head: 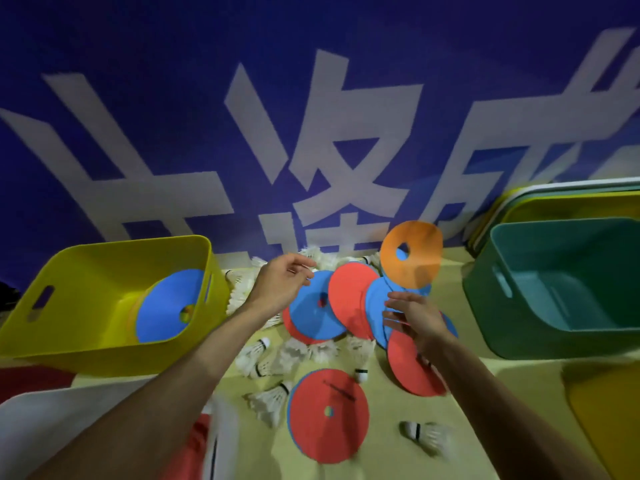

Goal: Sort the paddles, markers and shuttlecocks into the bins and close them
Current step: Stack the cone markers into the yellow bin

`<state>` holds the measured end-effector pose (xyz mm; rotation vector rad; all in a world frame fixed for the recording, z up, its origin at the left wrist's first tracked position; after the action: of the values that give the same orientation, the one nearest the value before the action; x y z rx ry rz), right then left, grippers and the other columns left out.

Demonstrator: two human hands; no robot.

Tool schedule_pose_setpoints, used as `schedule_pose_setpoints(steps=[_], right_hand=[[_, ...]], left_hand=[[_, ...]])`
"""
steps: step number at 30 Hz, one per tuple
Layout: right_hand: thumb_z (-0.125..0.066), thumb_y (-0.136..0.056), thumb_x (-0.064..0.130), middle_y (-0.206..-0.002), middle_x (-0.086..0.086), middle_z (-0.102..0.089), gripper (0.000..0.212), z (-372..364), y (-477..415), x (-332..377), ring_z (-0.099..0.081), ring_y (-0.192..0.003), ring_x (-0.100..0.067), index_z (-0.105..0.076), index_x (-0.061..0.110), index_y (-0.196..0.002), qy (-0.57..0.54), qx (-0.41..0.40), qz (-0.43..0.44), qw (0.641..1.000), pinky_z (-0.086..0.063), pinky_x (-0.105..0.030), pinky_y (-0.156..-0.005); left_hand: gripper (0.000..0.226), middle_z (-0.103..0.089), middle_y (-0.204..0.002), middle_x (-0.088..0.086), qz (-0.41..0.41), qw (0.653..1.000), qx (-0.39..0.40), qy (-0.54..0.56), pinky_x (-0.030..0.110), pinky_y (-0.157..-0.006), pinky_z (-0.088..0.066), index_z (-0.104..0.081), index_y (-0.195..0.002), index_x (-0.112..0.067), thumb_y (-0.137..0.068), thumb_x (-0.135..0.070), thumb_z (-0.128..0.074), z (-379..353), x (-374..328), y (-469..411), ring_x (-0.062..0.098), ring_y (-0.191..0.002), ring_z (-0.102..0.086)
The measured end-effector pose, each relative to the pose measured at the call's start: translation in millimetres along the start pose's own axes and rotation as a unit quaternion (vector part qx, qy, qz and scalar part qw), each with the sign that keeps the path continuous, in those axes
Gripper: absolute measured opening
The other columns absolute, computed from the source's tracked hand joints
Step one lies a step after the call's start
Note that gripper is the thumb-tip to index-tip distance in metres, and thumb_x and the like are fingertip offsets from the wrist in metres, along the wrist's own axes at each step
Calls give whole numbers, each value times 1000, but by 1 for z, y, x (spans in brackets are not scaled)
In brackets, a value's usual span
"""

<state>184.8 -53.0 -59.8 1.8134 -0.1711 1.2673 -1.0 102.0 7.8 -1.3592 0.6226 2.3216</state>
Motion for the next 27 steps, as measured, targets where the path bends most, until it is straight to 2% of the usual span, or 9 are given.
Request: schedule_pose_setpoints(steps=[3, 7, 10, 12, 15, 19, 21, 24, 27], right_hand=[[-53, -90, -6, -79, -9, -60, 23, 38, -12, -6, -60, -62, -19, -58, 1, -112, -22, -13, -14, 1000, -51, -17, -43], [-54, -89, -6, -71, -11, -55, 24, 77, -24, -8, -55, -36, -6, -57, 1, -112, -35, -16, -34, 999, -47, -16, -38], [-53, -88, -5, -56, -6, -51, 20, 72, -27, -5, -46, -31, -6, -58, 1, -107, -32, -18, -31, 999, -39, -15, -35], [-54, -87, -5, -50, -4, -51, 15, 127, -54, -4, -42, -32, -8, -58, 1, -100, -79, -36, -48, 995, -32, -15, -38], [-55, -88, -5, -59, -7, -56, 12, 129, -53, 1, -50, -38, -8, -58, 7, -86, -83, -38, -30, 995, -34, -22, -47], [-60, -85, 0, -51, 4, -56, 14, 143, -74, -7, -51, -41, -7, -57, 10, -96, -88, -30, -45, 995, -36, -26, -49], [-62, -85, 4, -58, 1, -59, 14, 147, -82, -15, -55, -51, -11, -57, 14, -94, -91, -33, -60, 993, -43, -27, -55], [-64, -85, 9, -70, -5, -59, 13, 153, -93, -24, -58, -65, -17, -58, 15, -95, -73, -40, -67, 994, -47, -30, -66], [-61, -88, 9, -70, -3, -59, 8, 155, -99, -31, -56, -64, -16, -57, 15, -92, -67, -53, -66, 994, -44, -27, -62]], left_hand=[[25, -71, -84, 3, 16, 999, -5, -28, 31, -76, -53, -67, -86, -24, -85, -2, -54, -42, -11, -10, 17, -80, -70], [25, -68, -72, 4, 31, 997, 17, -64, 31, -63, -52, -64, -78, -29, -82, -5, -57, -92, -20, -28, 15, -67, -66], [24, -69, -76, 1, 54, 995, 3, -78, 42, -66, -56, -66, -76, -31, -78, -10, -56, -92, -6, -36, 23, -76, -68], [22, -68, -79, 0, 42, 991, 40, -123, 43, -71, -58, -66, -78, -31, -80, -12, -55, -159, -27, -67, 23, -81, -68], [16, -66, -82, 4, 36, 991, 29, -123, 34, -72, -54, -65, -87, -28, -84, -14, -57, -160, -38, -72, 20, -77, -64], [19, -64, -88, 3, 36, 987, 19, -156, 21, -63, -42, -64, -101, -16, -84, -11, -59, -183, -35, -99, 21, -85, -63], [26, -63, -95, 3, 52, 983, 11, -175, 14, -57, -38, -61, -112, -10, -85, -11, -60, -192, -33, -110, 16, -83, -59], [37, -62, -111, 6, 63, 979, 4, -192, 22, -70, -39, -55, -122, -8, -85, -13, -62, -204, -32, -125, 20, -96, -58], [42, -61, -115, 8, 74, 977, -7, -201, 30, -77, -43, -52, -124, -8, -84, -13, -62, -213, -31, -141, 27, -103, -59]])
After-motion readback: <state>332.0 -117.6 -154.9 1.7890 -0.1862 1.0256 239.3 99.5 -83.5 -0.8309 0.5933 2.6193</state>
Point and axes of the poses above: each hand's wrist, its own y-axis away from the middle knuckle, its own z-axis out of the back of the hand, x = y × z, the point moved 3 cm from there along -y, towards the middle knuckle
